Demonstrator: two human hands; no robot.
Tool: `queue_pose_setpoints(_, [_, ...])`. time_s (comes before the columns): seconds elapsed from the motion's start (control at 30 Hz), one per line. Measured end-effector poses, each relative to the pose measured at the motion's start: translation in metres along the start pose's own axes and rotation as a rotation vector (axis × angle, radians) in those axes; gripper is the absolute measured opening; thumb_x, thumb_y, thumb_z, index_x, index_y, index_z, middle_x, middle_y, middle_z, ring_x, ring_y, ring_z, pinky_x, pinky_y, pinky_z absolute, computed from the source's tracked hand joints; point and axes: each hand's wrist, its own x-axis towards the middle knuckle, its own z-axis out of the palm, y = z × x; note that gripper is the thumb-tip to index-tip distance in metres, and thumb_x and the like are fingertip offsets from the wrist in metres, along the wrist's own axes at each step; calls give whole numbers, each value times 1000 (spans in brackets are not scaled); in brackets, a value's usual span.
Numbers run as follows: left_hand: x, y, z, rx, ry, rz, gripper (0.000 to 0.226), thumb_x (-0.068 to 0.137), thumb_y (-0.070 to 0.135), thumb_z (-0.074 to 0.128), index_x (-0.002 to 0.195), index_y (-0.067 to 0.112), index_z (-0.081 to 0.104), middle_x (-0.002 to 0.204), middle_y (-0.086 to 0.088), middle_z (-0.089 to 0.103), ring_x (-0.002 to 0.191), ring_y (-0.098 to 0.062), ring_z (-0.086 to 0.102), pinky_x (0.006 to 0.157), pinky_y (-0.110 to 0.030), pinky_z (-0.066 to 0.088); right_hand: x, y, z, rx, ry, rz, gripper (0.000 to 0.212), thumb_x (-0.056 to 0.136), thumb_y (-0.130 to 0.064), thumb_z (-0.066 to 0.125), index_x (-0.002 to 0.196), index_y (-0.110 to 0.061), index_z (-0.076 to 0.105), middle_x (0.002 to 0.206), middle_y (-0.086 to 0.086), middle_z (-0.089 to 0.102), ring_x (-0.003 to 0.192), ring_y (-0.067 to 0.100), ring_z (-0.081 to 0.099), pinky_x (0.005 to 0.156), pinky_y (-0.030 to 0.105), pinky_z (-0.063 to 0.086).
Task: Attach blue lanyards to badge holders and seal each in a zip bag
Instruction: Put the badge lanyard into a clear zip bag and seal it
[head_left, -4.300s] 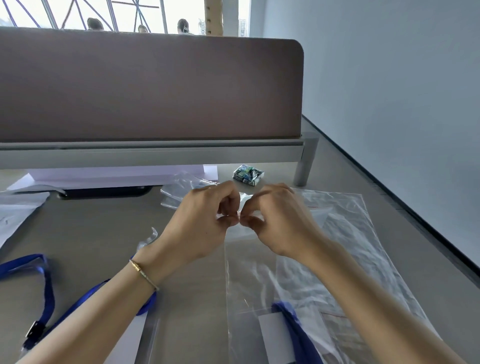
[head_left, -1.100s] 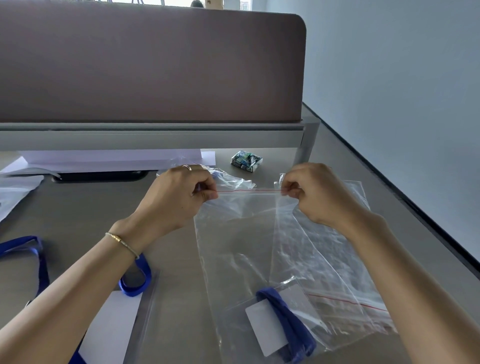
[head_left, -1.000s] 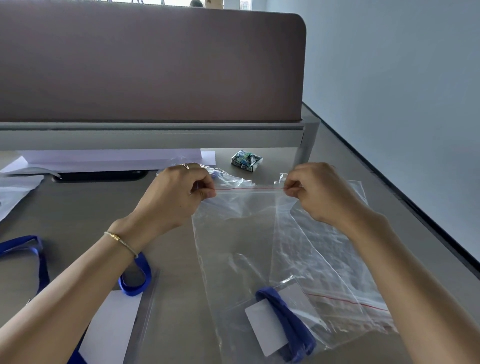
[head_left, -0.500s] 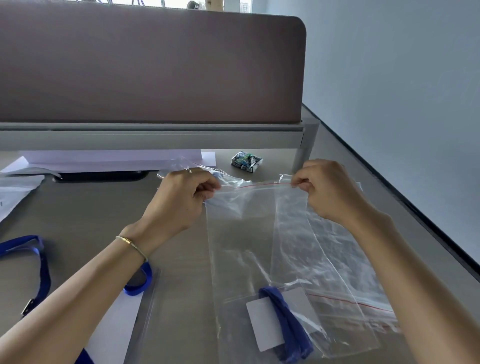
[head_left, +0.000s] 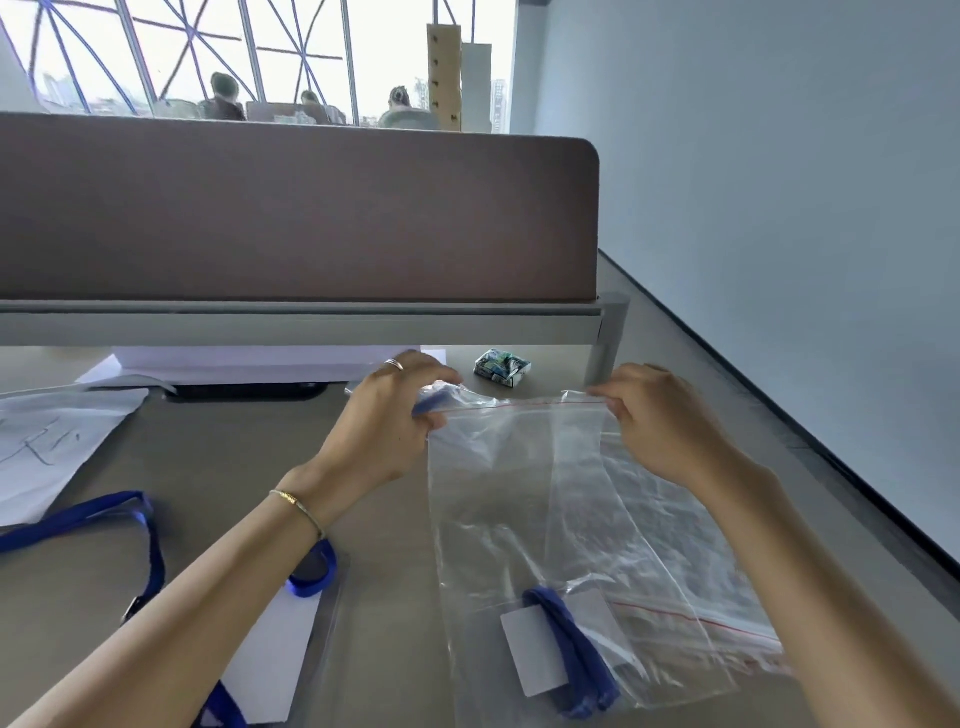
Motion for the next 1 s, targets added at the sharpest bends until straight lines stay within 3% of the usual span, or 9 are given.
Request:
queue_pose_setpoints(0.1, [-4, 15, -14, 42, 46, -42, 42, 76, 22, 83, 114, 31, 68, 103, 11, 57, 84, -9, 53, 74, -26, 43, -18, -13, -15, 9, 26, -12, 34, 97, -9, 54, 127, -19, 68, 118, 1, 67, 114, 25, 58, 91, 46, 52])
queue_pose_setpoints(0.17, [-14, 31, -20, 67, 48, -37, 34, 77, 26, 81, 109, 31, 68, 97, 11, 57, 79, -10, 55, 71, -29, 46, -36, -25, -22, 54, -10, -58, 34, 95, -12, 59, 126, -24, 68, 120, -4, 68, 114, 20, 60, 93, 38, 50])
queue_pose_setpoints(0.27, [-49, 64, -21, 60, -98, 12, 18, 83, 27, 75, 99, 33, 68, 91, 16, 59, 76, -2, 57, 69, -22, 45, -70, -45, -30, 124, -231, -89, 26, 95, -21, 63, 113, -37, 72, 114, -18, 71, 103, 4, 64, 83, 16, 46])
queue_pose_setpoints(0.33, [-77, 84, -17, 71, -235, 38, 12, 88, 34, 69, 100, 34, 68, 93, 19, 61, 80, 0, 58, 69, -14, 42, -89, -54, -30, 163, -341, -92, 21, 94, -22, 64, 107, -36, 74, 110, -21, 72, 100, -1, 65, 81, 7, 44])
queue_pose_setpoints(0.5, [-114, 99, 10, 80, -457, 68, 31, 85, 59, 54, 101, 36, 67, 99, 18, 58, 89, -5, 59, 81, -27, 50, -116, -66, -21, 179, -426, -86, 17, 88, -33, 69, 104, -33, 74, 106, -14, 73, 101, 6, 66, 89, 28, 52])
queue_pose_setpoints(0.67, [-131, 103, 3, 164, -604, 181, 55, 70, 76, 58, 110, 38, 62, 104, 20, 51, 90, -2, 54, 82, -26, 50, -142, -71, -32, 164, -526, -87, 48, 77, -49, 78, 122, -40, 63, 117, -16, 62, 109, 10, 58, 94, 34, 49])
queue_pose_setpoints(0.8, [-138, 102, -9, 247, -683, 257, 63, 69, 67, 64, 125, 41, 51, 108, 18, 50, 96, -6, 55, 86, -26, 49, -159, -73, -39, 124, -549, -137, 69, 73, -33, 80, 135, -44, 52, 128, -21, 56, 118, 6, 54, 97, 26, 45])
queue_pose_setpoints(0.9, [-137, 102, -20, 156, -693, 216, 50, 77, 45, 62, 125, 44, 48, 109, 18, 58, 97, -4, 59, 85, -25, 50, -162, -73, -39, 167, -508, -135, 65, 73, -18, 63, 131, -46, 51, 126, -19, 63, 115, 7, 59, 96, 28, 50])
queue_pose_setpoints(1.0, [-130, 99, -30, 19, -727, 123, 35, 86, 37, 57, 118, 45, 46, 116, 22, 64, 101, 2, 62, 88, -24, 51, -155, -70, -42, 266, -496, -87, 51, 76, -12, 56, 118, -40, 57, 115, -18, 68, 106, 5, 63, 91, 30, 52])
